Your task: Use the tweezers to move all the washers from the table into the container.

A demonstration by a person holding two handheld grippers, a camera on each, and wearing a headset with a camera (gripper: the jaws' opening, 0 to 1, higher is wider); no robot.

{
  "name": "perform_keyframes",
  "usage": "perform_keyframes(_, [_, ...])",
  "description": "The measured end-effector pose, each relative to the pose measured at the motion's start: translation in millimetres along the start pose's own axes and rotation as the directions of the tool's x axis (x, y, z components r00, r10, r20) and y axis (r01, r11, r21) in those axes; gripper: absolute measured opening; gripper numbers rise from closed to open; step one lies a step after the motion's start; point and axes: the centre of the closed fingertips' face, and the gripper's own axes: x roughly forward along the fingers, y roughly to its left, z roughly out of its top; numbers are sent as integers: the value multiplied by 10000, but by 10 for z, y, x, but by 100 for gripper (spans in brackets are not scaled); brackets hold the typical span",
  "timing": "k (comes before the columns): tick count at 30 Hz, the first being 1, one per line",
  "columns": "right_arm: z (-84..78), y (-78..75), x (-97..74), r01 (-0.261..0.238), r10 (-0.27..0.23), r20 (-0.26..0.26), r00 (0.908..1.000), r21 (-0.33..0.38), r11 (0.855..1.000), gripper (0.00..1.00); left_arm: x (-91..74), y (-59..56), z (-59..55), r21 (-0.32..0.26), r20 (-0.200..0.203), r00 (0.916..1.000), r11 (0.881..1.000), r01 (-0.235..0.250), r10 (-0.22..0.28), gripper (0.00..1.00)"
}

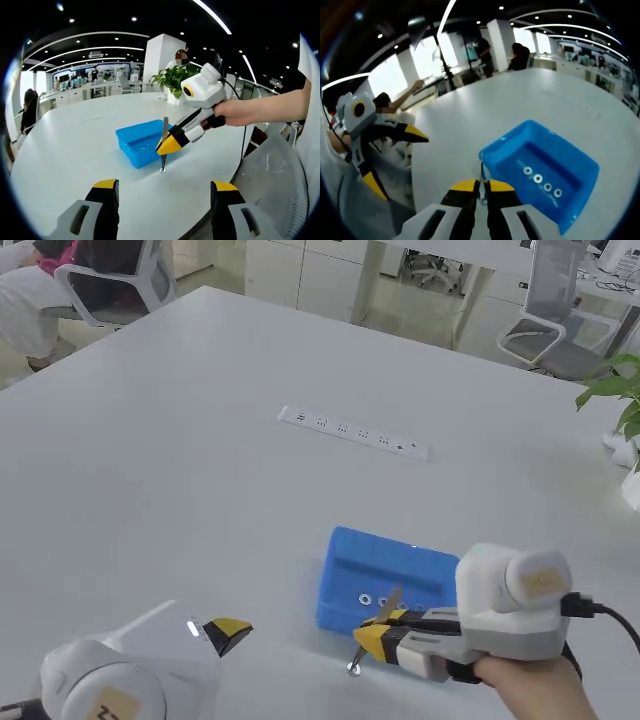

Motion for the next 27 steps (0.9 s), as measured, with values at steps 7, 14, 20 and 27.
perform_keyframes(7, [-60, 50, 26, -161, 152, -246, 9996, -362, 9992, 4, 1, 0, -2, 5, -11, 10000, 10000, -2, 2, 75])
perform_keyframes(14, [-67, 142, 31, -329, 300, -295, 9991, -1060, 9938, 4, 2, -6, -2, 28, -34, 10000, 10000, 24, -24, 75])
perform_keyframes(20, [-83, 148, 35, -85, 34, -236, 9997, -2187, 9758, 3, 9, -11, -22, 135, -146, 9999, 9999, 42, -40, 74])
perform_keyframes(27, [-66, 71, 3, 247, -224, 173, 9996, -1445, 9892, 3, 3, -6, 0, -11, -2, 10000, 10000, 38, -38, 74])
